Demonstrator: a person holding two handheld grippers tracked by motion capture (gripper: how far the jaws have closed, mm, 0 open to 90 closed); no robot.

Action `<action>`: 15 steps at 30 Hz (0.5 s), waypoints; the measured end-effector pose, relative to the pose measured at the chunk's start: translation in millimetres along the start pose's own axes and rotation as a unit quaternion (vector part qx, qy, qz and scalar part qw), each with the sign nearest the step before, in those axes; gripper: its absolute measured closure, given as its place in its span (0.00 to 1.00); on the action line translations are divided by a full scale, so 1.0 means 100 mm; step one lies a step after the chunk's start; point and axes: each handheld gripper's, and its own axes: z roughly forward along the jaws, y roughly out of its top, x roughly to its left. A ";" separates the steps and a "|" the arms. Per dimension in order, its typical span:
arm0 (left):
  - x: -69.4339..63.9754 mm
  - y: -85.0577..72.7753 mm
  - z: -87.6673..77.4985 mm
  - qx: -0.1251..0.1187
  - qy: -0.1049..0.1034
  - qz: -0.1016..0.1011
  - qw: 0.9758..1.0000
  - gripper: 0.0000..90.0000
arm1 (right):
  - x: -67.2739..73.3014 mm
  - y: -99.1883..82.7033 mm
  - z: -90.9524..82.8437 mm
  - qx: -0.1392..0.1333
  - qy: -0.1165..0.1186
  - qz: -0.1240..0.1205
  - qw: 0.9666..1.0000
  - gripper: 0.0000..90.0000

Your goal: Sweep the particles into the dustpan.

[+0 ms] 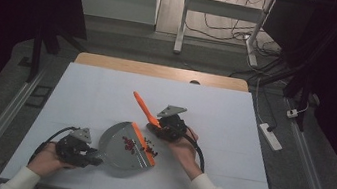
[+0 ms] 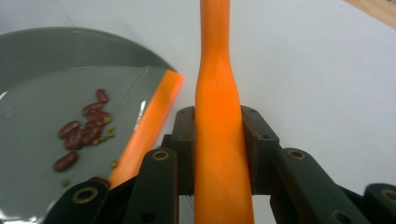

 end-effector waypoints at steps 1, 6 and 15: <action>0.00 0.00 0.00 0.000 0.000 0.000 1.000 0.69 | 0.03 0.00 0.00 0.001 0.002 -0.005 1.000 0.78; 0.00 0.00 0.01 0.002 0.000 0.000 1.000 0.69 | 0.14 -0.02 -0.03 -0.002 0.031 0.000 1.000 0.78; 0.00 0.00 0.01 0.001 0.001 -0.003 1.000 0.69 | 0.27 -0.01 -0.04 -0.013 0.056 0.002 0.998 0.78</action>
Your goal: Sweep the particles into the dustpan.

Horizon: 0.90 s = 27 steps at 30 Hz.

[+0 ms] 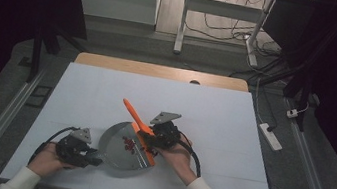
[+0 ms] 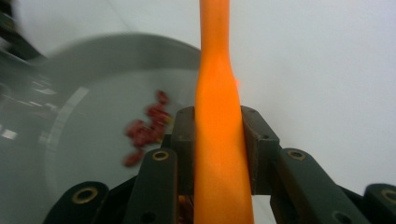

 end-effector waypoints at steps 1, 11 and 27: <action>0.00 0.00 0.00 0.000 0.000 0.000 1.000 0.69 | 0.02 0.01 0.00 -0.005 0.012 0.005 1.000 0.78; -0.01 -0.01 0.00 -0.002 0.002 0.000 1.000 0.69 | 0.06 0.07 -0.16 -0.040 0.011 -0.005 0.999 0.78; 0.00 -0.01 0.01 -0.001 0.002 -0.001 1.000 0.69 | -0.25 -0.19 -0.29 -0.009 -0.056 0.017 0.998 0.78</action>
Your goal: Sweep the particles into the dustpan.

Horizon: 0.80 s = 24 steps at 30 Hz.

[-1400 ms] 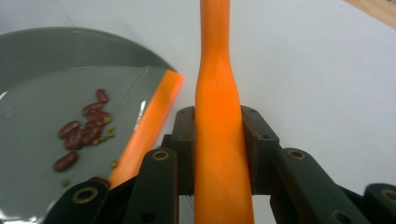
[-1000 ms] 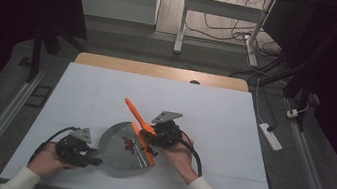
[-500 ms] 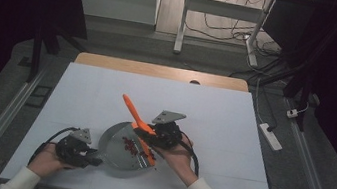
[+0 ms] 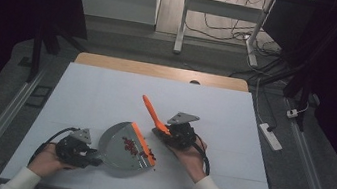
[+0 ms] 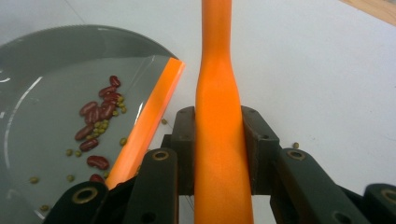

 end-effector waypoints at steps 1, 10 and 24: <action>0.00 0.00 0.00 0.000 0.000 0.000 1.000 0.69 | 0.01 0.00 0.02 0.003 -0.001 -0.001 1.000 0.78; -0.01 0.00 0.00 -0.001 0.003 -0.001 1.000 0.69 | 0.25 0.08 0.16 0.023 0.017 -0.031 0.999 0.77; -0.01 -0.01 0.00 -0.005 0.004 -0.001 1.000 0.69 | 0.27 0.16 0.02 -0.025 0.081 -0.001 0.996 0.78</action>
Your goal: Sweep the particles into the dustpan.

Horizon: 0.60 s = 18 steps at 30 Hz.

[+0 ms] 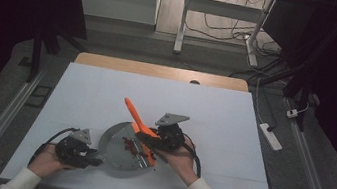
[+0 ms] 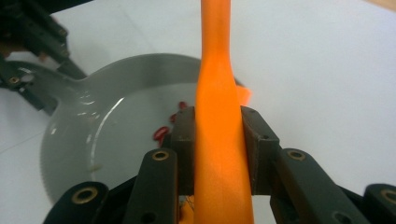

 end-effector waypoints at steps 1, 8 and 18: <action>0.00 0.00 0.00 0.000 0.000 0.001 1.000 0.69 | -0.03 0.00 -0.02 -0.002 -0.005 0.004 1.000 0.78; 0.00 -0.01 -0.02 -0.009 0.000 0.002 1.000 0.69 | -0.21 -0.05 -0.14 -0.007 -0.037 0.023 0.999 0.78; 0.01 -0.05 -0.03 -0.017 -0.002 0.003 1.000 0.69 | -0.26 -0.09 -0.18 0.001 -0.049 0.022 0.999 0.78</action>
